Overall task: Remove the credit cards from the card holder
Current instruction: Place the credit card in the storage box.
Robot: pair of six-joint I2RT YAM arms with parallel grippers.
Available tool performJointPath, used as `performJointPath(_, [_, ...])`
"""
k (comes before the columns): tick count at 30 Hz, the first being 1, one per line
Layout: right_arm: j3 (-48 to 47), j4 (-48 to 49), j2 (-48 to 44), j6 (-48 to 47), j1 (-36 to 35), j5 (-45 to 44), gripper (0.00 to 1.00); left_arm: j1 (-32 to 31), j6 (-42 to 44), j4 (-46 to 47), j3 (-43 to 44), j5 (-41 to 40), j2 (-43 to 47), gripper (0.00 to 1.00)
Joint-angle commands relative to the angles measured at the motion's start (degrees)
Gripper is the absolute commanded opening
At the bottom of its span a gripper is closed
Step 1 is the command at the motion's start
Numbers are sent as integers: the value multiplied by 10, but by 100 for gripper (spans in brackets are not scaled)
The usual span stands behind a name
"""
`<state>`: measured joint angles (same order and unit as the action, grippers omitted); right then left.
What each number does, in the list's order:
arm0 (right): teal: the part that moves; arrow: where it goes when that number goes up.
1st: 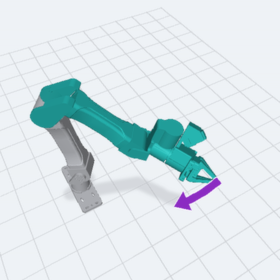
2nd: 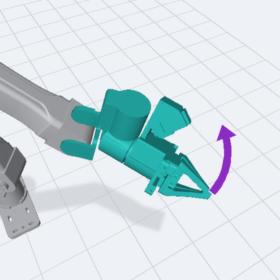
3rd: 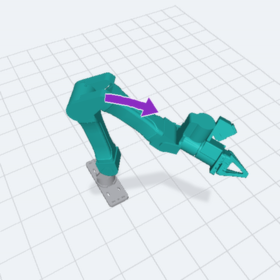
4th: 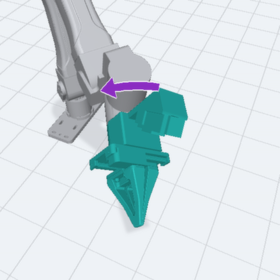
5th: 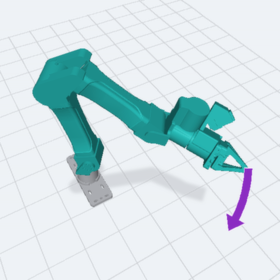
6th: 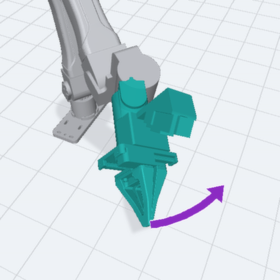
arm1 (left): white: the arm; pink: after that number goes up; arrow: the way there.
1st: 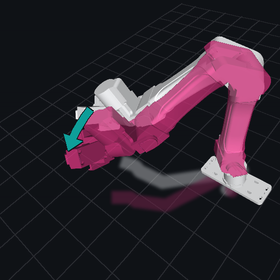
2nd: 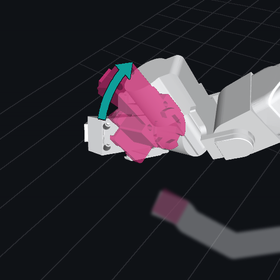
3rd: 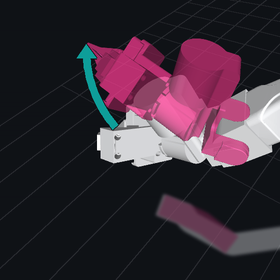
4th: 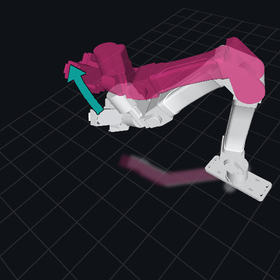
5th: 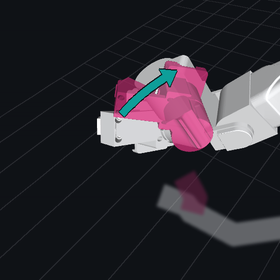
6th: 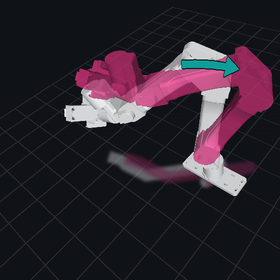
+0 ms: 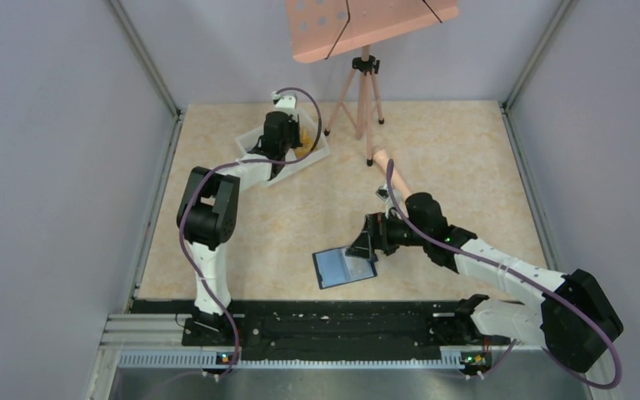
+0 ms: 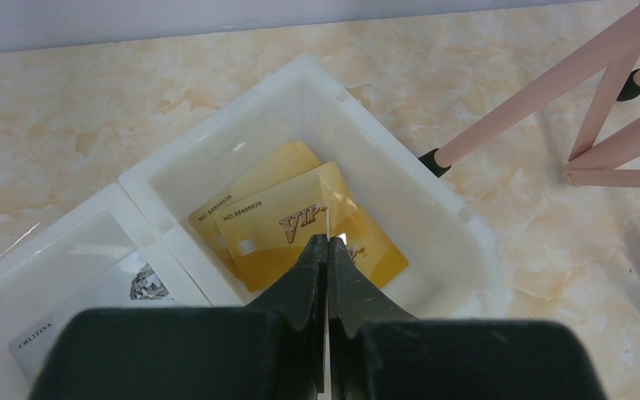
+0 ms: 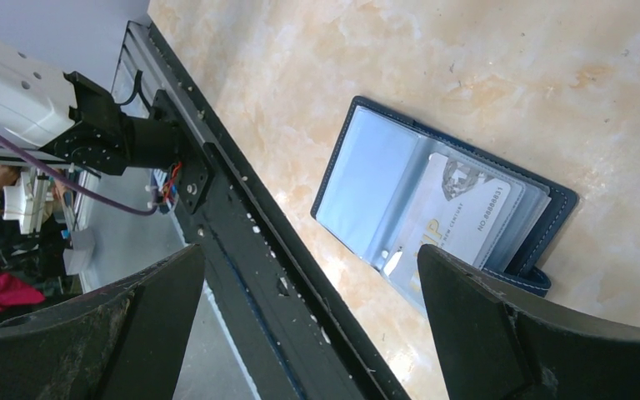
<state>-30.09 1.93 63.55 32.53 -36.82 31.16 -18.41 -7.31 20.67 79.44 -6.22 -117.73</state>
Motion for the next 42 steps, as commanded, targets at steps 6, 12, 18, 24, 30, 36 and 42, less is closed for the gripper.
performJointPath(6, [-18,25,0,-5,7,5,99,6,16,53,0,-19,1,0])
performJointPath(12, [-18,25,1,-4,7,5,99,6,13,61,-1,-28,8,0])
performJointPath(18, [-18,26,-1,-1,6,7,99,15,-58,59,-10,-58,28,0])
performJointPath(24, [-11,35,-6,9,6,12,99,24,-154,50,-32,-27,68,0])
performJointPath(30, [-3,48,-13,22,7,19,99,24,-182,6,-31,13,81,0])
performJointPath(36, [0,50,-24,27,7,20,99,24,-163,-8,-39,29,69,0])
performJointPath(42, [-1,43,-30,23,7,17,99,24,-96,49,-56,84,49,0])
